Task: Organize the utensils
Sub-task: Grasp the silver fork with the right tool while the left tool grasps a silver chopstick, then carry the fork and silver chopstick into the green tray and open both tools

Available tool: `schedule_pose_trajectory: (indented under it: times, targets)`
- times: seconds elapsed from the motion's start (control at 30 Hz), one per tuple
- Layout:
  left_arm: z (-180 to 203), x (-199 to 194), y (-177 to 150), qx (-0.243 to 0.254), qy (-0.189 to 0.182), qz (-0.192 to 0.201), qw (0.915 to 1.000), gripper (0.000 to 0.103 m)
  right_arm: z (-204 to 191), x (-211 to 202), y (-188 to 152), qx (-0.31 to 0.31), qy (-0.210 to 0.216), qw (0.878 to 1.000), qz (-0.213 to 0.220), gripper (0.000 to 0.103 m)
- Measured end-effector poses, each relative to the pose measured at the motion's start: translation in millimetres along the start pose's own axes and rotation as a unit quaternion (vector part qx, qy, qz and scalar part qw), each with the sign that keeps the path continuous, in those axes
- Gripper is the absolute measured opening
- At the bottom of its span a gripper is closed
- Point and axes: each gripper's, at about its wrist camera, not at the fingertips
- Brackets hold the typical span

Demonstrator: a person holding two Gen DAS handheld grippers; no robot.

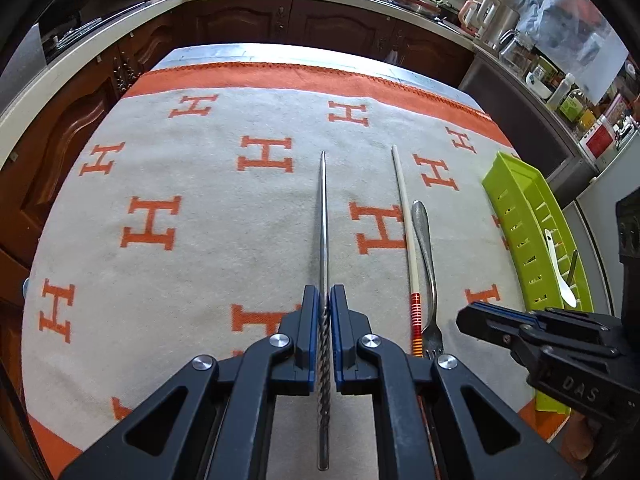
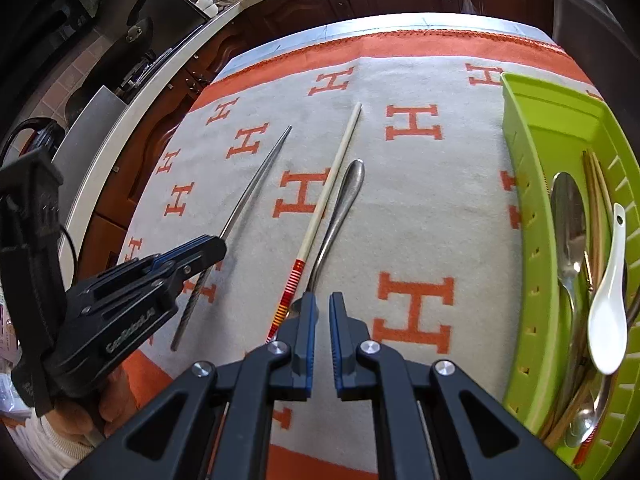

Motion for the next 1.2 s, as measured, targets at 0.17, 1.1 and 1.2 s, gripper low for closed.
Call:
schedule_pose_trajectory:
  times: [0.17, 1.1, 1.2]
  targets:
    - [-16.3, -8.1, -5.2, -0.016, -0.009, 0.003, 0.9998, 0.004, -7.8, 16.4, 8.3, 0.006, -0.021, 1.000, -0.006, 0.007]
    - [-47.0, -48.6, -16.9, -0.068, -0.080, 0.072, 0.9918, 0.003, -10.6, 2.9, -1.5, 0.049, -0.097, 0.994, 0.022, 0.004]
    - [-38.8, -56.6, -15.8, -0.059, -0.080, 0.088, 0.9911, 0.003, -4.5, -14.6, -3.1, 0.056, -0.091, 0.994, 0.039, 0.004]
Point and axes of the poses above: each gripper's, at about its wrist camera, not at the fingertips, and x roughly the way its jaws point, z to its right, y to its top, and after that the axes turned 5 degrees about z, right-handed
